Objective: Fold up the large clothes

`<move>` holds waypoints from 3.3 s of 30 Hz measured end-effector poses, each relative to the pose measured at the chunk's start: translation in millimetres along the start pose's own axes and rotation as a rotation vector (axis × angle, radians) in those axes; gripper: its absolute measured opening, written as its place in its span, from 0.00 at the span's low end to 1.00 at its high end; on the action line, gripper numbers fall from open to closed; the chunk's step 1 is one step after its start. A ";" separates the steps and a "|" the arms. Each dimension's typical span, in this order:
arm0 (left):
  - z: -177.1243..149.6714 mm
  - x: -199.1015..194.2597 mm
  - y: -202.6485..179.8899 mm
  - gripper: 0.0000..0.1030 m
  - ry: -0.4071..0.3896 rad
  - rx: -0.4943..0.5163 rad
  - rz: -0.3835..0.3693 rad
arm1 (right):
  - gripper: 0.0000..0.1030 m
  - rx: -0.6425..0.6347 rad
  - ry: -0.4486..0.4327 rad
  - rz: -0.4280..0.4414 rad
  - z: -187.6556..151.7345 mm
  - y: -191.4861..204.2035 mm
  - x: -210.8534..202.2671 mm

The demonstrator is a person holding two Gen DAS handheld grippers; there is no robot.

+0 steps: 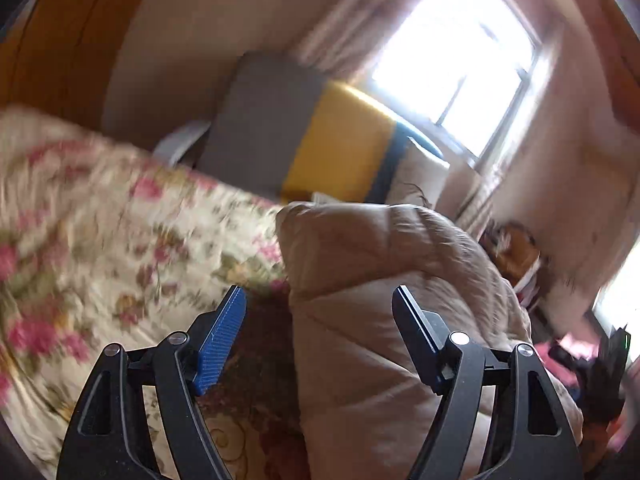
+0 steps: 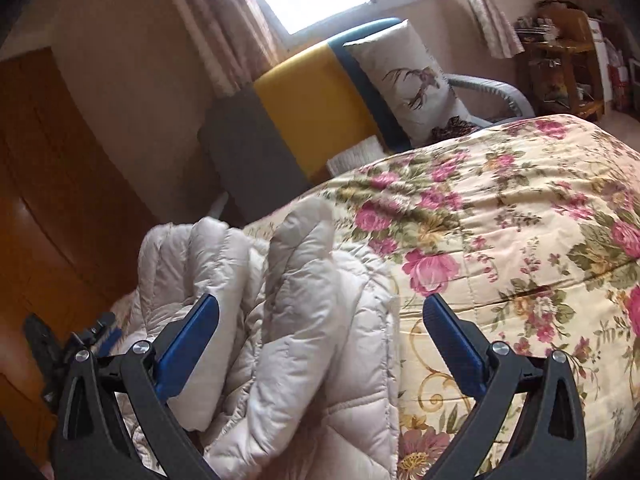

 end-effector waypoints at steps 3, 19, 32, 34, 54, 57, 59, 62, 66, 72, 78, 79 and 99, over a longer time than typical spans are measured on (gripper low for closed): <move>-10.5 15.3 10.0 0.72 0.048 -0.026 -0.020 | 0.98 0.132 -0.035 -0.071 -5.5 -32.8 -17.5; -33.0 48.8 -63.6 0.70 0.081 0.133 -0.174 | 0.86 -0.072 0.170 0.075 -20.0 12.2 65.4; -76.3 72.2 -204.1 0.70 0.030 0.754 0.105 | 0.93 -0.015 0.226 -0.101 -48.1 -69.4 70.5; -97.6 86.0 -217.6 0.70 0.015 0.878 0.208 | 0.96 -0.010 0.221 -0.112 -47.1 -73.1 69.0; -140.5 100.3 -231.0 0.74 -0.080 0.984 0.327 | 0.78 -0.299 -0.089 -0.460 23.2 30.0 -11.0; -132.0 91.4 -224.4 0.85 -0.045 0.923 0.271 | 0.78 -0.269 -0.043 -0.540 20.7 2.7 21.4; -122.7 86.2 -221.0 0.90 0.042 0.867 0.190 | 0.81 -0.210 -0.036 -0.571 14.2 -26.1 28.3; -99.2 82.2 -220.0 0.90 0.118 0.781 0.169 | 0.82 -0.091 -0.030 -0.569 -1.0 -63.4 32.5; -55.7 94.8 -228.3 0.90 0.150 0.698 0.211 | 0.82 -0.047 -0.029 -0.550 -11.9 -71.0 33.6; -48.7 168.1 -245.0 0.90 0.246 0.835 0.377 | 0.82 -0.089 0.020 -0.564 -8.1 -64.2 47.4; -58.6 226.1 -215.2 0.97 0.319 0.778 0.417 | 0.82 -0.016 0.044 -0.550 -6.9 -76.6 58.0; -59.8 231.3 -210.9 0.97 0.328 0.768 0.413 | 0.82 -0.020 0.045 -0.561 -6.1 -76.6 59.6; -102.8 153.5 -207.4 0.96 0.311 0.744 0.193 | 0.90 -0.036 0.035 -0.565 -6.5 -82.8 66.8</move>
Point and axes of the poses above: each gripper's, at about its wrist camera, not at the fingertips, and x roughly the way its jaws point, y to its left, z to its top, the point moved 6 cm from there along x, roughly the way its jaws point, and after that the axes turned 10 degrees about y, right-handed, at the moved point
